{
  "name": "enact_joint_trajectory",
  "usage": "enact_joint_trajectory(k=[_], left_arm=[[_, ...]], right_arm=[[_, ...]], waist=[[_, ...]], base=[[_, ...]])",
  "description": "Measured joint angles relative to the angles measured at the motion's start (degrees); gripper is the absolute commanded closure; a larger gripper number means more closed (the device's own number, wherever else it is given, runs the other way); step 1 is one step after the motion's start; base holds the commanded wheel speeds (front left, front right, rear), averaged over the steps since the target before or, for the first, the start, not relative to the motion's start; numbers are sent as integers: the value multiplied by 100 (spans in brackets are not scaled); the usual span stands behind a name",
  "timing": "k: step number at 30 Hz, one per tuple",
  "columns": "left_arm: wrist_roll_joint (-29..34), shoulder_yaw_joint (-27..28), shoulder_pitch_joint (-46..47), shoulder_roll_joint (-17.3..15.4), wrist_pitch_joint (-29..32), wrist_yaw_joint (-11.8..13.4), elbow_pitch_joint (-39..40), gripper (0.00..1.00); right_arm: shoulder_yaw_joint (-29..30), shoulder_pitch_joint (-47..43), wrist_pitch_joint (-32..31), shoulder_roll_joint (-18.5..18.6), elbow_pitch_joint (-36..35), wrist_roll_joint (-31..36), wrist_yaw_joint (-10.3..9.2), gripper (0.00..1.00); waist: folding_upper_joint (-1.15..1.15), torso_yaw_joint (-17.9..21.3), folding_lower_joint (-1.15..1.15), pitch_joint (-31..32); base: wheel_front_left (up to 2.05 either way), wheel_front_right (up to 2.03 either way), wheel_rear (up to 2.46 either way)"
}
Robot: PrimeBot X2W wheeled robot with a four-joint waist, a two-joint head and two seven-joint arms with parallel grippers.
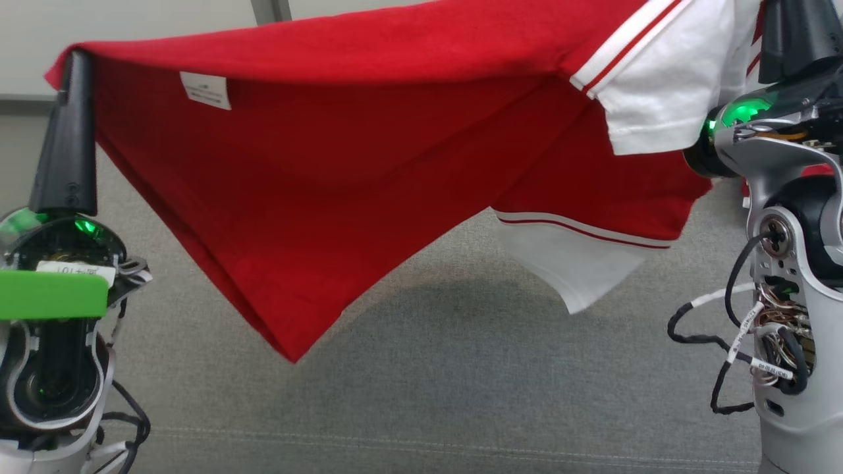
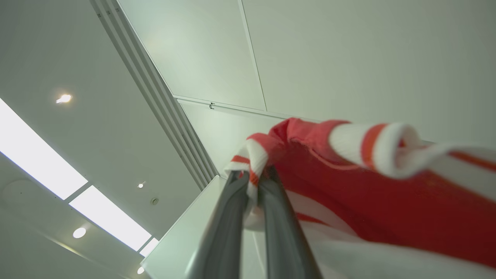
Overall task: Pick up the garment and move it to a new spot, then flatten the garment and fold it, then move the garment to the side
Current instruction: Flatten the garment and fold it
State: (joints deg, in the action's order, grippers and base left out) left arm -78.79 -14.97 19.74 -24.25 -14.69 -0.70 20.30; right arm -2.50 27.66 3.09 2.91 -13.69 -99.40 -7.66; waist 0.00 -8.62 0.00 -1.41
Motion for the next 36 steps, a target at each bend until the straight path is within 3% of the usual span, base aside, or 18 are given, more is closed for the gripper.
enact_joint_trajectory(k=[9, 13, 18, 22, 29, 32, 36], left_arm=[[-120, 463, -404, -412, 24, 688, 1328, 100], [-341, 624, -460, -566, 245, 730, 1448, 100], [-767, 605, -388, -708, 697, 735, 901, 100], [-969, 349, 209, -789, 1099, 754, 205, 100], [-723, -109, 1772, -689, 1422, 762, -1053, 100], [-437, -113, 2471, -604, 1413, 764, -1361, 100], [-14, -38, 3295, -626, 1311, 760, -1589, 100]], right_arm=[[-656, -668, 328, 32, -1202, -341, 1, 100], [-856, -1138, 608, 27, -1024, -346, 1, 100], [-1023, -1031, 913, 24, 4, -323, 0, 100], [-1084, -343, 1006, 34, 1185, -81, 1, 100], [-916, 1923, 1137, 179, 3005, 821, 1, 100], [-892, 2962, 1150, 270, 3511, 1285, 1, 100], [-1015, 4133, 1150, 299, 3684, 1723, 1, 100]], waist=[[0, 309, 0, -38], [0, 381, 0, -247], [0, 419, 0, -601], [0, 427, 0, -909], [0, 347, 0, -1464], [0, 287, 0, -1704], [0, 229, 0, -2029]], base=[[0, 0, 0], [0, 0, 0], [0, 0, 0], [0, 0, 0], [0, 0, 0], [0, 0, 0], [0, 0, 0]])
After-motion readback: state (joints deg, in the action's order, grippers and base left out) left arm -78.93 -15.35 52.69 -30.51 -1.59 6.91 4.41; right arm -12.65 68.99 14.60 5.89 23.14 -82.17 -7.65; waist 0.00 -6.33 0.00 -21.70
